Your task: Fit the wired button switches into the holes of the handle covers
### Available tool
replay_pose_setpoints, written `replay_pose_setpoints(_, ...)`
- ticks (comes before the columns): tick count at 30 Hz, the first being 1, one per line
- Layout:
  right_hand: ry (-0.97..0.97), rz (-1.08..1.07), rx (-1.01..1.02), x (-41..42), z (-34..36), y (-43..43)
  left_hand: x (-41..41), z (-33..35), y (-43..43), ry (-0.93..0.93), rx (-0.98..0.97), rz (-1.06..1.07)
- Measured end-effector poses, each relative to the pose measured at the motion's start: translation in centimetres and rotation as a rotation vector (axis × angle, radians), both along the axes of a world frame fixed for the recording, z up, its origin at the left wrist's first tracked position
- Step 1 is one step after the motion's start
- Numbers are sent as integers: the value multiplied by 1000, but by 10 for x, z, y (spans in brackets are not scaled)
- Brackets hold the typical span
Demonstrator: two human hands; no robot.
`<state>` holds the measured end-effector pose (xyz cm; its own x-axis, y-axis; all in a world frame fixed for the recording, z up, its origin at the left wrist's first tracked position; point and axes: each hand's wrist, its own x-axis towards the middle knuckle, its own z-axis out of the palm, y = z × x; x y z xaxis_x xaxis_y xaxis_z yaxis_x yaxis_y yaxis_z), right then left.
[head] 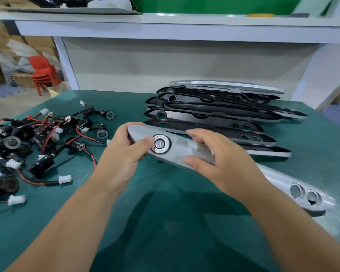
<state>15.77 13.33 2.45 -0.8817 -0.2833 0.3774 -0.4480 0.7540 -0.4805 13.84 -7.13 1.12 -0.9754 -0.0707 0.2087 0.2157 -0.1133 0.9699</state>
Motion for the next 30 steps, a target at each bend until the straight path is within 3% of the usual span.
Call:
replay_pose_setpoints(4,-195,-78,-73,-12,13,-26,0,-3,-2,-18,-94,12)
replay_pose_setpoints(8,-319,-136,84,-19,20,-33,0,-4,-2,-15,-135,47)
replay_pose_setpoints(16,-287,-225,137,-13,20,-41,2,-3,-6,-18,-232,43)
replay_pose_setpoints(24,-334,-206,51,-15,20,-33,5,-2,-2,-49,-366,44)
replay_pose_setpoints(30,-304,-210,146,-15,15,-32,7,-2,3,-75,-465,95)
